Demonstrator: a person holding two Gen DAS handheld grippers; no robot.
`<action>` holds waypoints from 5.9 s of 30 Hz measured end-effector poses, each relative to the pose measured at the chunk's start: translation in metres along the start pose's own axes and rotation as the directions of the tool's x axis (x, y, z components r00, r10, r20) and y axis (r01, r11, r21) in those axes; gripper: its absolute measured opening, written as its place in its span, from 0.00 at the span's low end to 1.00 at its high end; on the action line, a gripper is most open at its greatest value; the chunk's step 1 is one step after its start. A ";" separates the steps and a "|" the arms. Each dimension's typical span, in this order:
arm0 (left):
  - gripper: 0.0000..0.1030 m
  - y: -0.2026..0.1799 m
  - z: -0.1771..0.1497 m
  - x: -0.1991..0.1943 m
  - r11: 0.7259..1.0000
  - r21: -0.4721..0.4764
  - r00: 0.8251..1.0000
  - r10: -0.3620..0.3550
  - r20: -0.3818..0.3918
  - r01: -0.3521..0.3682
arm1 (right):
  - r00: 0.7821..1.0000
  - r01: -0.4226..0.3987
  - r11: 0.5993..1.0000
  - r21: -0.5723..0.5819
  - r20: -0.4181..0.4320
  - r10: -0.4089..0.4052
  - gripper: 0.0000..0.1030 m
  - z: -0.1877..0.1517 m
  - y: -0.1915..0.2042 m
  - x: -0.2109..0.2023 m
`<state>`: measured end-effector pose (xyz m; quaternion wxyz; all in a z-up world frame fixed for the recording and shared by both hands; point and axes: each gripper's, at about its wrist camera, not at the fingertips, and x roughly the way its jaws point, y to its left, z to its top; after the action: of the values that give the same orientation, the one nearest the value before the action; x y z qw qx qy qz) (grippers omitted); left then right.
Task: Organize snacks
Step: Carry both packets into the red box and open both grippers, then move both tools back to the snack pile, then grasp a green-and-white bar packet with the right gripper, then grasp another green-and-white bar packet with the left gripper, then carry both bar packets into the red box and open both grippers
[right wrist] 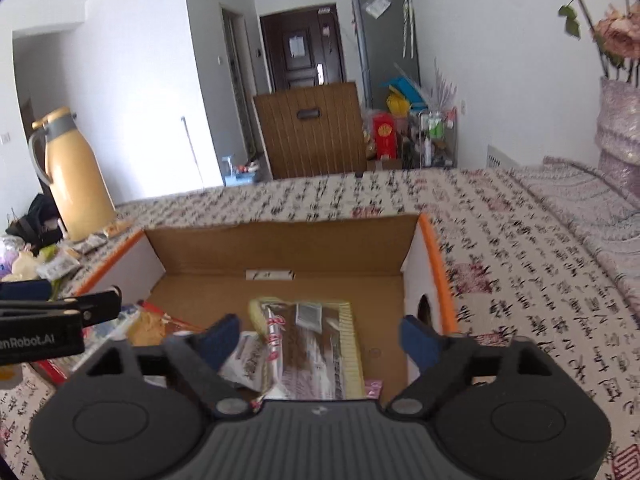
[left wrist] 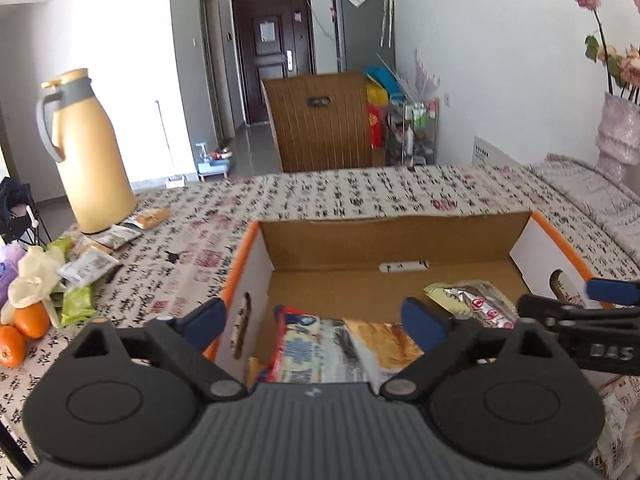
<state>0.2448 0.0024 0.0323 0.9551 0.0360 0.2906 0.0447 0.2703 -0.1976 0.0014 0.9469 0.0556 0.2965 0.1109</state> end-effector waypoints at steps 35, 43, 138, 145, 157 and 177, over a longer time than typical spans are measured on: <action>1.00 0.040 -0.085 -0.150 0.996 -0.048 0.989 -0.072 0.130 0.079 | 0.998 0.050 0.995 -0.089 0.036 -0.046 1.00 -0.091 0.028 -0.158; 1.00 0.045 -0.124 -0.169 0.993 -0.056 0.989 -0.094 0.115 0.101 | 0.996 0.080 0.995 -0.064 -0.040 -0.082 1.00 -0.137 0.039 -0.177; 0.58 0.030 -0.137 -0.071 0.977 -0.053 0.959 -0.214 -0.187 0.207 | 0.996 0.075 0.992 0.098 0.041 -0.080 0.36 -0.137 -0.001 -0.162; 0.41 0.028 -0.139 -0.078 0.975 -0.040 0.959 -0.221 -0.179 0.217 | 0.997 0.054 0.994 0.098 0.043 -0.059 0.36 -0.138 -0.001 -0.162; 0.39 0.025 -0.137 -0.097 0.981 -0.019 0.974 -0.195 -0.116 0.195 | 0.997 0.040 0.994 0.097 0.057 -0.046 0.36 -0.139 -0.002 -0.169; 0.38 0.028 -0.097 -0.137 0.981 -0.031 0.981 -0.188 0.047 0.190 | 0.991 -0.004 0.998 0.062 0.133 -0.004 0.36 -0.114 0.013 -0.178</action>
<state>0.0754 0.0195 0.0306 0.9617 -0.0075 0.2708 -0.0419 0.0600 -0.2236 0.0085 0.9624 0.0921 0.2360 0.0976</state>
